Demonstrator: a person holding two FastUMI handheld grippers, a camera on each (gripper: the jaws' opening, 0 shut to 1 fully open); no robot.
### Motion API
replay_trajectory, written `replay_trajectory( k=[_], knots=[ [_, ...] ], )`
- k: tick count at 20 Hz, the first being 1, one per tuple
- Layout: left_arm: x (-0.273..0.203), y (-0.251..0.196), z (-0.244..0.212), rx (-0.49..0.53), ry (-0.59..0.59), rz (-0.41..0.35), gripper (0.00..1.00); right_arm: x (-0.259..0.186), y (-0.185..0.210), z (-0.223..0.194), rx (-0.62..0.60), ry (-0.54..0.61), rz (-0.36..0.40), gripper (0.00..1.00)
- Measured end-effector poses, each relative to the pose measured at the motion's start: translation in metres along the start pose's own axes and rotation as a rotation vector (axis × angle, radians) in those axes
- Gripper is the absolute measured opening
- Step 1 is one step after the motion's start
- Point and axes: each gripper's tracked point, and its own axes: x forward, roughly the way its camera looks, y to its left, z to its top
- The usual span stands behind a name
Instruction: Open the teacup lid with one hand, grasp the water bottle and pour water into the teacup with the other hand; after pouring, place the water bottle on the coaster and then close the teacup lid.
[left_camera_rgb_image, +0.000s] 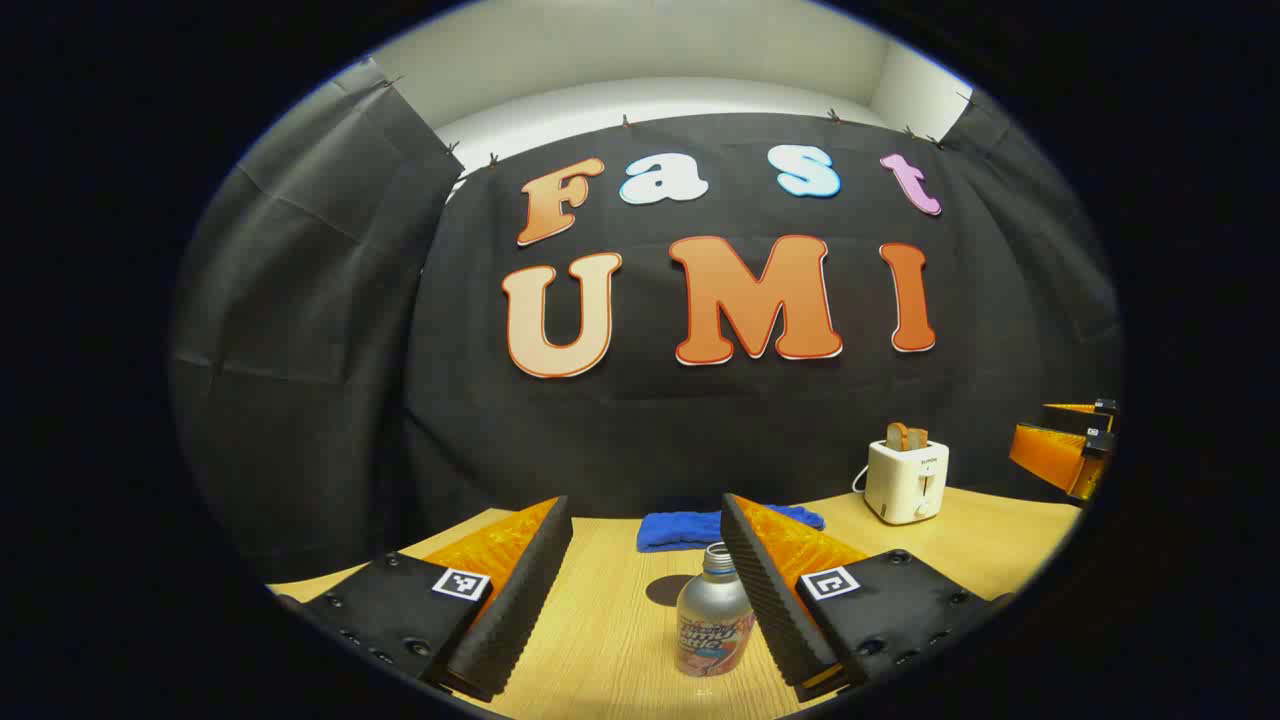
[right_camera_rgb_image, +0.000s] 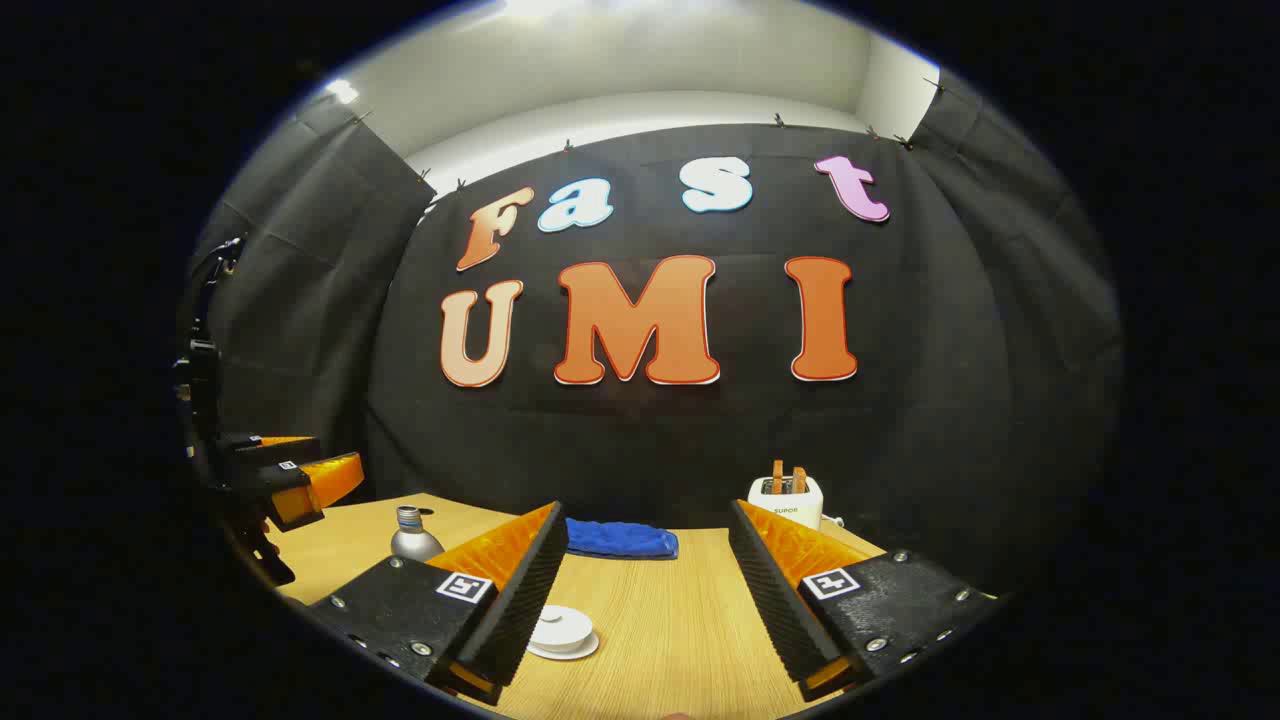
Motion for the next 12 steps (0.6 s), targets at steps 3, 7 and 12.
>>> replay_trajectory(
  k=[3,7,12],
  knots=[
    [0.000,0.004,-0.005,0.004,0.012,0.008,0.97,-0.001,0.002,-0.004,-0.004,0.006,0.005,0.97],
    [-0.001,-0.001,-0.016,0.014,0.035,-0.003,1.00,0.003,0.011,-0.012,0.001,0.026,0.033,0.97],
    [-0.001,0.000,-0.013,0.025,0.017,0.004,0.97,0.007,0.014,-0.011,0.010,0.029,0.051,0.97]
  ],
)
